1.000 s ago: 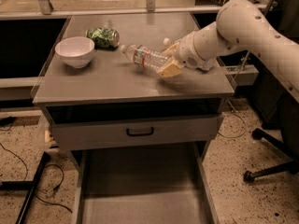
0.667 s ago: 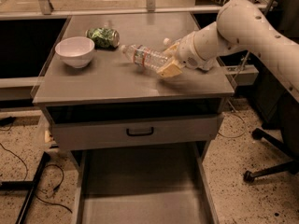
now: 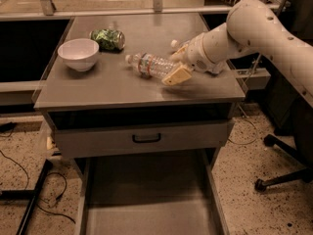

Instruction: Pick water bottle from middle drawer and place on counter

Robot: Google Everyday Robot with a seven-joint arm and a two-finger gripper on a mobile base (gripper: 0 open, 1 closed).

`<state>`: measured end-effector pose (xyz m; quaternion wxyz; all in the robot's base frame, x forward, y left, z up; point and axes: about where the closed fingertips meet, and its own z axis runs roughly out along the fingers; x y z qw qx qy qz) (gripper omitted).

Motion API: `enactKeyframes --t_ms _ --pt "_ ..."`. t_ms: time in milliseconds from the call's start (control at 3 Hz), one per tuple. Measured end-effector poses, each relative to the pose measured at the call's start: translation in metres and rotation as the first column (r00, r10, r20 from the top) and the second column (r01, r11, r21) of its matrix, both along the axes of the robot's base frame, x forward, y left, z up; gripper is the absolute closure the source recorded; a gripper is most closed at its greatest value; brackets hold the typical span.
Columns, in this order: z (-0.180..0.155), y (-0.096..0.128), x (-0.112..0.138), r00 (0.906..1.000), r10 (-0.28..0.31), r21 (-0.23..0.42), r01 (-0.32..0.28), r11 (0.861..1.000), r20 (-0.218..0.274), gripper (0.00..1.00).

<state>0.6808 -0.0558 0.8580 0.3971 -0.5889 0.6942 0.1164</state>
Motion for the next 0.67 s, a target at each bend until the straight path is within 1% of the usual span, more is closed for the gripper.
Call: enactKeyframes --t_ms 333,667 --pt "0.0 0.0001 0.0 1.0 0.0 0.0 0.0 1.0 0.0 0.0" --pt "0.0 0.0001 0.0 1.0 0.0 0.0 0.0 1.0 0.0 0.0"
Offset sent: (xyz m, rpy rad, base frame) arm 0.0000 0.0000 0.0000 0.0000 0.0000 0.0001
